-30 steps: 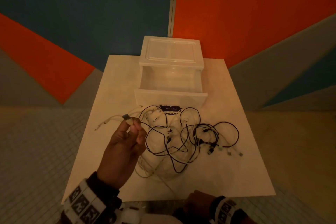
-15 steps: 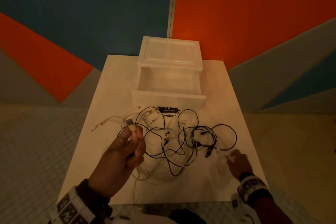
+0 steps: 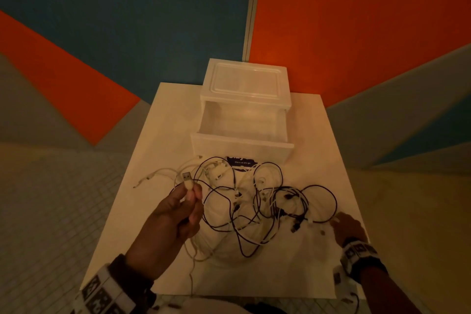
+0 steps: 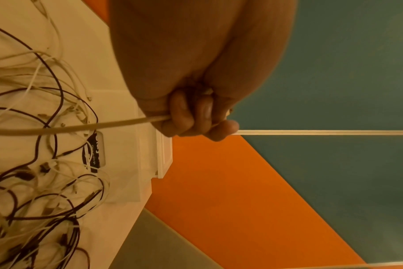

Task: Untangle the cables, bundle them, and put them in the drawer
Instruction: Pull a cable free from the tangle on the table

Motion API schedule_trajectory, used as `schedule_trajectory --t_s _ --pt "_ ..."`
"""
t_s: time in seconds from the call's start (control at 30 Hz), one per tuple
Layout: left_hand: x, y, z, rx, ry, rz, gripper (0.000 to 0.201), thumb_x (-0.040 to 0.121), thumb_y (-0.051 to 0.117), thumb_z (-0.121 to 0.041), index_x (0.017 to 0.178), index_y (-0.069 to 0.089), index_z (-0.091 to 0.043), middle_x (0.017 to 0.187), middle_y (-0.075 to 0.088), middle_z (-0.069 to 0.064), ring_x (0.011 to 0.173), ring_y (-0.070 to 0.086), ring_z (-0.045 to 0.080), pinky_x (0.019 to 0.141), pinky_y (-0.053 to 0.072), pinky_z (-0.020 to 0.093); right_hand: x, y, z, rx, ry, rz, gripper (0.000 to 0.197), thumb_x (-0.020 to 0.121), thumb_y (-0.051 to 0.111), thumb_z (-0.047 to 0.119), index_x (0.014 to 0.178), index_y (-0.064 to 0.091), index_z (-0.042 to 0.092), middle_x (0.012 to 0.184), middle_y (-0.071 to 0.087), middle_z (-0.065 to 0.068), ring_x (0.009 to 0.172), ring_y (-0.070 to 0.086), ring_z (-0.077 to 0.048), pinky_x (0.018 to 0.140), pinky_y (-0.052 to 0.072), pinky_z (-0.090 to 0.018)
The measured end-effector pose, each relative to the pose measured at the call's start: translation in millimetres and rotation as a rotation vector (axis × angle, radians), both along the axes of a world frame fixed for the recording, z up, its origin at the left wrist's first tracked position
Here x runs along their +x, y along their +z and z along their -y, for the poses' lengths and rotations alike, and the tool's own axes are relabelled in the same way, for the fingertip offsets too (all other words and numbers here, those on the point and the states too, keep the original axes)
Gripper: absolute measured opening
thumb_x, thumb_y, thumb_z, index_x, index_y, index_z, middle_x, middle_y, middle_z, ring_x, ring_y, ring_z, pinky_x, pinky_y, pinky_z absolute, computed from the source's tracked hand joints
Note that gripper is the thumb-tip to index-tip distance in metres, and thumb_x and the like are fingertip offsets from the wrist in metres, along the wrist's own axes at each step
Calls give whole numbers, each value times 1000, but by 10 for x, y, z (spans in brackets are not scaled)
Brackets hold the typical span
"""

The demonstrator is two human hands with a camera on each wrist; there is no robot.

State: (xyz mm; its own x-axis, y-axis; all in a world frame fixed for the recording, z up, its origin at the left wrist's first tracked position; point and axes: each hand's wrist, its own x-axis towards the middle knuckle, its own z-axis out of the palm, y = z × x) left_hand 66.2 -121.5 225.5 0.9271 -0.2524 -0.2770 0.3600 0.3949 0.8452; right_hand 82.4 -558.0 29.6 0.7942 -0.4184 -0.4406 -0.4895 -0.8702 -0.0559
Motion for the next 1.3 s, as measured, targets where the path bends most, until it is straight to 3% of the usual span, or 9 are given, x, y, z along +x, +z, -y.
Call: schedule_trajectory --t_s 0.1,0.17,0.33,0.4,0.5,0.57,0.77,0.93,1.3 --pt "30 -27 -7 31 1 9 19 96 43 -17 93 60 -8 63 37 6 55 15 17 50 19 27 157 690 -201 136 44 402 26 95 49 18 78 64 29 88 70 -6 86 65 -31 66 47 -29" --pt "56 -35 10 41 -5 18 20 95 44 -16 97 61 -5 65 39 7 56 20 17 51 22 27 221 1324 -412 293 66 698 26 93 52 29 69 63 27 68 65 2 69 65 -21 55 40 -18" --pt "130 -25 65 54 -31 48 20 95 45 -14 101 60 -2 69 43 8 59 30 15 55 28 26 203 2836 -888 1220 9 1191 14 82 59 41 80 64 27 76 66 12 69 59 -2 64 51 -11" --pt "168 -8 98 43 -33 62 20 95 46 -13 101 59 -1 71 43 9 59 32 15 55 30 25 154 3055 -1058 1315 110 1248 12 88 56 36 79 61 29 77 63 13 68 55 -1 63 49 -11" --pt "185 6 146 28 -30 42 19 96 48 -15 99 62 -3 74 45 9 62 35 15 59 28 28 58 2847 -1580 810 474 986 19 93 53 33 79 63 26 79 61 12 72 57 -1 65 43 -7" --pt "186 16 181 29 -38 37 19 96 50 -17 99 64 -5 78 47 8 65 36 14 62 27 29 -3 2519 -1860 750 619 753 28 92 49 42 79 63 22 83 62 8 79 60 -6 72 48 -20" --pt "160 -3 280 62 0 -10 22 92 53 -19 99 69 -6 85 51 8 74 46 15 66 34 30 21 2226 -2293 912 506 665 29 97 51 29 76 63 14 68 67 4 63 63 -13 64 52 -32" --pt "122 -25 336 72 59 -1 20 88 56 -24 94 72 -13 91 55 9 82 46 20 69 37 31 32 2128 -2570 1010 386 679 22 99 47 15 102 69 19 95 56 10 65 68 -13 64 58 -33" --pt "34 -11 356 72 51 136 31 94 50 -26 121 66 -26 110 71 4 98 64 16 83 37 34 -18 2110 -2763 1160 103 718 14 91 62 17 80 64 9 74 69 -8 67 70 -24 63 59 -47"
